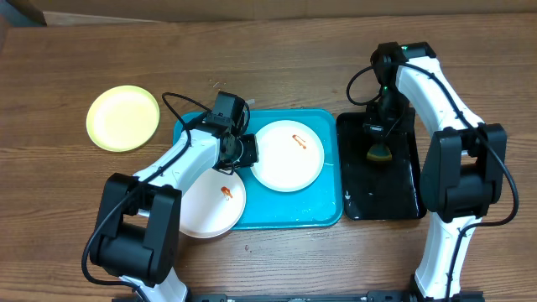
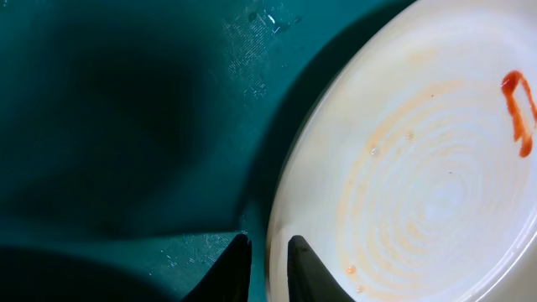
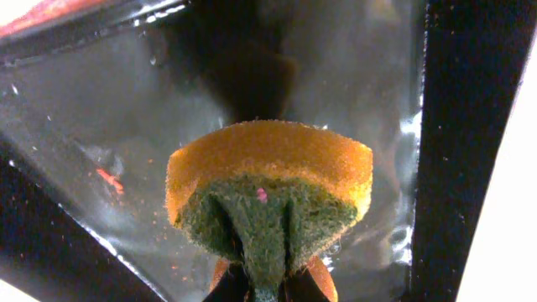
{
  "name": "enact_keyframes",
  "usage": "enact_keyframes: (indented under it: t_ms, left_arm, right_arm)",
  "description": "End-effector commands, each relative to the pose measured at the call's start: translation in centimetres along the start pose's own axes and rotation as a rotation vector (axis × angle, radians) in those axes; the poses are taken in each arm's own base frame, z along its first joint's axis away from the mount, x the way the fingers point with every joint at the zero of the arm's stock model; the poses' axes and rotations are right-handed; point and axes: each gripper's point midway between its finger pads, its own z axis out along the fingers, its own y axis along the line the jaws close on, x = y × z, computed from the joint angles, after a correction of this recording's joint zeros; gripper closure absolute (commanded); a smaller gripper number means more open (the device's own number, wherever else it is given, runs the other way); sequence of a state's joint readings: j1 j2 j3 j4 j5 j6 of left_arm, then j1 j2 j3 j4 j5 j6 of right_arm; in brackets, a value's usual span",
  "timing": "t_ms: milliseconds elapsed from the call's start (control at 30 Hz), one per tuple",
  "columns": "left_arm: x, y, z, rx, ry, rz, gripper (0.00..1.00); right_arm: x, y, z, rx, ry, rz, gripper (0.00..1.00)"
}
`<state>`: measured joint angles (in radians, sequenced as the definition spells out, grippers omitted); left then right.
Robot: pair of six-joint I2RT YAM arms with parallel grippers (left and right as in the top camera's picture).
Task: Clean dirty plates on tray and stack at the side
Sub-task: 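Press and rub the sponge in the black tray with the right gripper, then carry the sponge to the held white plate and scrub its surface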
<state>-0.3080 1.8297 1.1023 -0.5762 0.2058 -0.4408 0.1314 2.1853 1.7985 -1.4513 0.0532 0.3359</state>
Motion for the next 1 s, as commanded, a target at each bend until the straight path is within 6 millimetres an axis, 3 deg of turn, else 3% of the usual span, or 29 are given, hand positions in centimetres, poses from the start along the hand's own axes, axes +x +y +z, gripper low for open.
enact_keyframes:
  t_ms: [0, 67, 133, 233, 400, 633, 800, 833, 967]
  left_arm:
    - [-0.1, -0.2, 0.3, -0.006, 0.002, 0.018, 0.82]
    - [-0.1, -0.2, 0.3, -0.006, 0.002, 0.018, 0.82]
    - [-0.1, -0.2, 0.3, -0.006, 0.002, 0.018, 0.83]
    - [-0.1, -0.2, 0.3, -0.006, 0.002, 0.017, 0.85]
    - [-0.1, -0.2, 0.3, -0.006, 0.002, 0.017, 0.86]
    - [-0.2, -0.2, 0.3, -0.004, -0.001, 0.014, 0.89]
    - [-0.2, -0.2, 0.3, -0.004, -0.002, 0.014, 0.87]
    - [-0.2, -0.2, 0.3, -0.004, -0.001, 0.014, 0.86]
    - [-0.2, -0.2, 0.3, -0.005, -0.001, 0.015, 0.86]
  right_arm:
    - [0.1, 0.2, -1.5, -0.013, -0.043, -0.042, 0.96]
    - [0.3, -0.4, -1.5, 0.019, -0.037, -0.024, 0.96]
    - [0.8, 0.9, -1.5, -0.059, -0.007, -0.024, 0.96]
    - [1.6, 3.8, -1.9, -0.217, 0.023, -0.171, 0.96]
    - [1.4, 4.3, -2.8, -0.236, 0.007, -0.181, 0.96]
    - [1.4, 7.0, -5.5, -0.309, -0.045, -0.258, 0.96]
    - [2.3, 10.5, -6.2, -0.314, -0.094, -0.355, 0.96]
    - [3.0, 12.1, -6.1, -0.310, -0.115, -0.423, 0.96]
    - [3.3, 14.2, -5.8, -0.205, -0.201, -0.505, 0.96]
